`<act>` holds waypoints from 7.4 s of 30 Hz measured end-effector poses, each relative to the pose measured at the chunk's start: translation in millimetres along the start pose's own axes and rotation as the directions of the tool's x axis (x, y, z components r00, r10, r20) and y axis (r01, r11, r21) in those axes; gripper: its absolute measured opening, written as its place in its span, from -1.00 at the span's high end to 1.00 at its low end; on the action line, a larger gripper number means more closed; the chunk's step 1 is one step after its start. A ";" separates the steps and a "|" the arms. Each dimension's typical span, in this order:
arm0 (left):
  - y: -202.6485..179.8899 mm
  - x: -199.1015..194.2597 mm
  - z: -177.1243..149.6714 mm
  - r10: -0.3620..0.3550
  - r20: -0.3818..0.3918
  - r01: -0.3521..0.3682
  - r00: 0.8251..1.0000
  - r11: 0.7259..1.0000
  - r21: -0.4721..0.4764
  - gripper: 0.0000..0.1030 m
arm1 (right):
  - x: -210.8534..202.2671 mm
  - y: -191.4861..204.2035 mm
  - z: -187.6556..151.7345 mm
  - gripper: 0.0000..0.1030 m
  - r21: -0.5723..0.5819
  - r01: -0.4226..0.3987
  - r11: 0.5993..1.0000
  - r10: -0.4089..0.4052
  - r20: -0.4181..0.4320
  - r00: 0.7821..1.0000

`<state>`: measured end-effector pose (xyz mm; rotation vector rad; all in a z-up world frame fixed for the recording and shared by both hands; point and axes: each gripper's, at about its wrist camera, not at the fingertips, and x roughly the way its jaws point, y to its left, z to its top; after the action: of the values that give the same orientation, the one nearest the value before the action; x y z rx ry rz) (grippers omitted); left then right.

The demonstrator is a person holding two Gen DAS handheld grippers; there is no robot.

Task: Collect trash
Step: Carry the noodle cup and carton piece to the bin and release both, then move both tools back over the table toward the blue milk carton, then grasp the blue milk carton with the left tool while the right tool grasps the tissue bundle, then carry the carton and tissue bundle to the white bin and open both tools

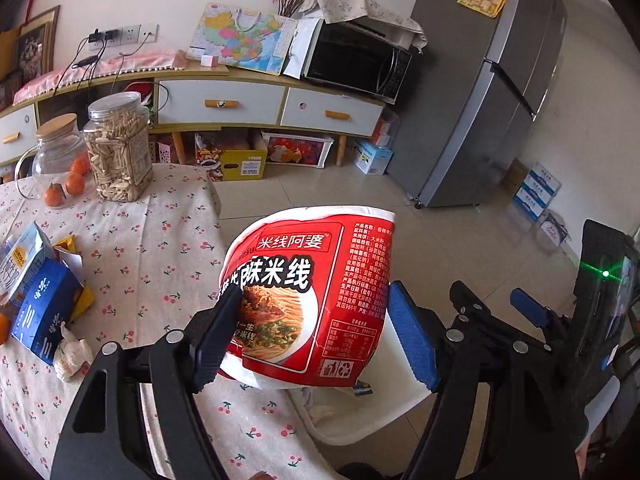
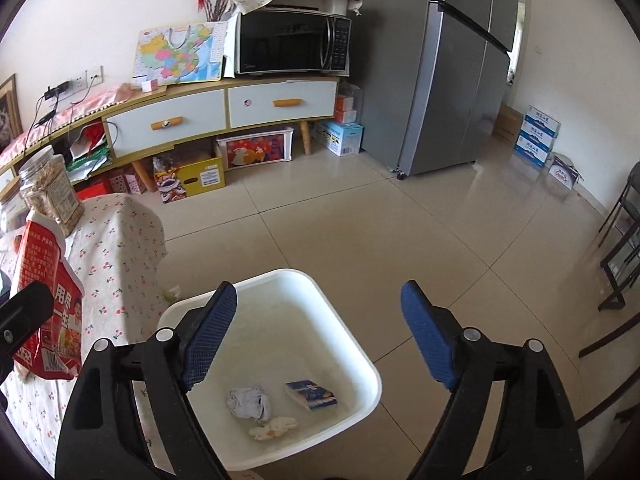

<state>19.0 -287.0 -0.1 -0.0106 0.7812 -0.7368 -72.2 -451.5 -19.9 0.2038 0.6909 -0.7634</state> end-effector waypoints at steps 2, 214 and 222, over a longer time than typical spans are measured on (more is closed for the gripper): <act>-6.1 8.1 -0.9 -0.017 -0.013 0.017 1.000 1.000 -0.003 -0.41 | 2.5 -12.1 0.9 -0.66 0.033 0.012 0.999 -0.011 -0.007 1.000; 102.4 -67.0 -3.8 0.354 0.105 -0.351 0.929 0.935 -0.051 0.22 | -15.0 112.2 -11.2 0.21 -0.107 -0.227 0.968 0.225 -0.025 0.974; 64.3 -44.2 1.9 0.273 0.095 -0.273 0.957 0.962 -0.020 0.22 | -4.6 64.3 -7.3 -0.60 -0.011 -0.105 0.994 0.104 -0.009 0.994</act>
<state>37.7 -212.2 12.0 0.0545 0.6755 -0.4674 -33.5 -400.0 -27.1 0.2311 0.6867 -0.6588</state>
